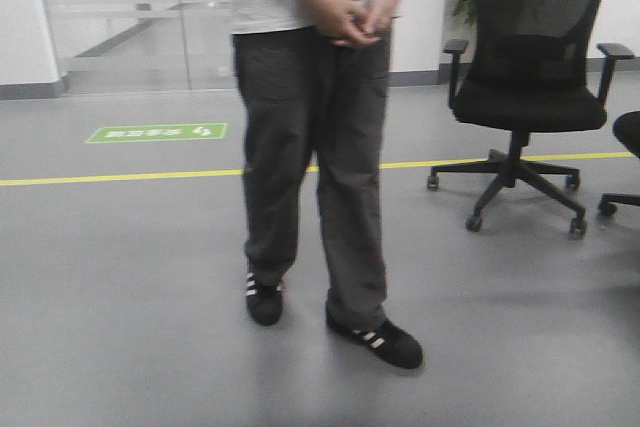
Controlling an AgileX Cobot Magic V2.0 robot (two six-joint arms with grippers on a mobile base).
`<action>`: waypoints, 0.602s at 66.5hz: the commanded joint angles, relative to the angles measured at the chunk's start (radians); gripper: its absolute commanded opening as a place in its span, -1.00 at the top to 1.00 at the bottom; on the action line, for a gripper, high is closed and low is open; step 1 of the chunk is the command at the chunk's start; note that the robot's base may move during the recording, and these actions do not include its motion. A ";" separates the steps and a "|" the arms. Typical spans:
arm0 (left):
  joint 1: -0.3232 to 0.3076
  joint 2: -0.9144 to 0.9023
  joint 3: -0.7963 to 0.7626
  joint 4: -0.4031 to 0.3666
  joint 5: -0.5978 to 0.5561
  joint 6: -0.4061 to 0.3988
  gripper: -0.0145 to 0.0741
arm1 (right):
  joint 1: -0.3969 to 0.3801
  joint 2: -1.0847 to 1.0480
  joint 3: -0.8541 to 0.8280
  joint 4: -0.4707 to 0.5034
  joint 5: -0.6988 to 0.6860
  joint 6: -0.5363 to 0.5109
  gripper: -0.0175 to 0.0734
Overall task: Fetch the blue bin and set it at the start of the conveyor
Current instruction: 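Carry the bin with both grippers past the standing person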
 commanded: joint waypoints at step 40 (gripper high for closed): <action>0.002 -0.014 -0.009 0.002 -0.053 0.012 0.92 | -0.005 -0.012 -0.007 -0.021 -0.032 -0.020 0.95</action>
